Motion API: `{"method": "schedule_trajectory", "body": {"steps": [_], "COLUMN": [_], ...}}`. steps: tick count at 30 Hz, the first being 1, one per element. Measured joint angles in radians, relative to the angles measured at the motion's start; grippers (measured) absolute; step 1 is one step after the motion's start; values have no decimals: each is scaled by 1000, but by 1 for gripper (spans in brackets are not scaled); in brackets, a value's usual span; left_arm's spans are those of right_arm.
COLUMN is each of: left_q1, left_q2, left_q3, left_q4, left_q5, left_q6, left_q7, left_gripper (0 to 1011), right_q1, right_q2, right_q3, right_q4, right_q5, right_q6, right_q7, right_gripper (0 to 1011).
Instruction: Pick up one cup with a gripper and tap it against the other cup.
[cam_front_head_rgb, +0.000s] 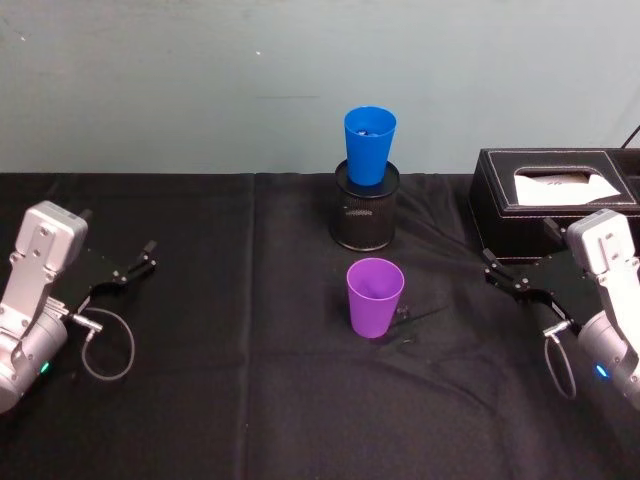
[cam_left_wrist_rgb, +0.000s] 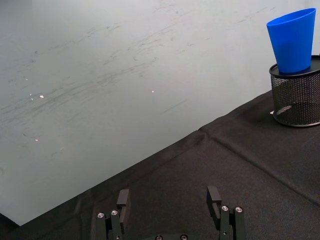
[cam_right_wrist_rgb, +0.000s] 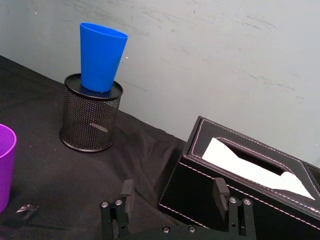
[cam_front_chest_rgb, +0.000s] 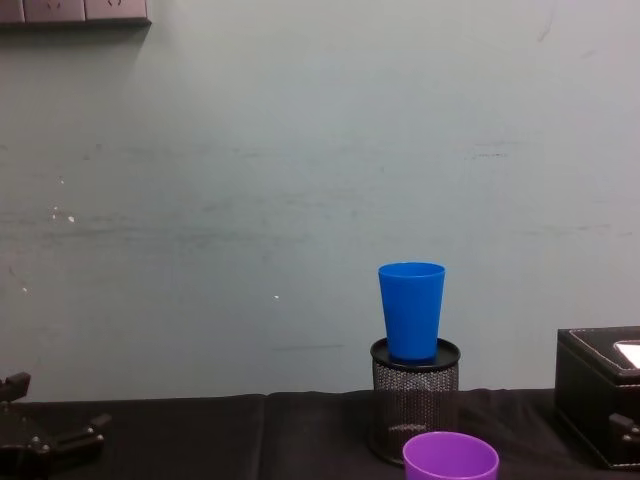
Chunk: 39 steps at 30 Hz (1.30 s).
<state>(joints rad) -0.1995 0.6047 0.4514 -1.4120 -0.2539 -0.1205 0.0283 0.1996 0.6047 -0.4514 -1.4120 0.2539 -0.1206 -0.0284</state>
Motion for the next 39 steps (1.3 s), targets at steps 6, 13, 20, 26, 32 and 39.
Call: {"method": "schedule_trajectory", "body": {"steps": [6, 13, 20, 26, 32, 39], "left_q1": [0, 0, 0, 0, 0, 0], "left_q2": [0, 0, 0, 0, 0, 0], "left_q3": [0, 0, 0, 0, 0, 0], "left_q4": [0, 0, 0, 0, 0, 0], "left_q5": [0, 0, 0, 0, 0, 0], "left_q6": [0, 0, 0, 0, 0, 0], "left_q7": [0, 0, 0, 0, 0, 0], "left_gripper": [1000, 1000, 1000, 1000, 1000, 1000], "right_q1": [0, 0, 0, 0, 0, 0], "right_q2": [0, 0, 0, 0, 0, 0], "right_q3": [0, 0, 0, 0, 0, 0], "right_q4": [0, 0, 0, 0, 0, 0], "right_q5": [0, 0, 0, 0, 0, 0], "right_q6": [0, 0, 0, 0, 0, 0], "right_q7": [0, 0, 0, 0, 0, 0], "right_gripper": [1003, 1003, 1003, 1002, 1003, 1003]}}
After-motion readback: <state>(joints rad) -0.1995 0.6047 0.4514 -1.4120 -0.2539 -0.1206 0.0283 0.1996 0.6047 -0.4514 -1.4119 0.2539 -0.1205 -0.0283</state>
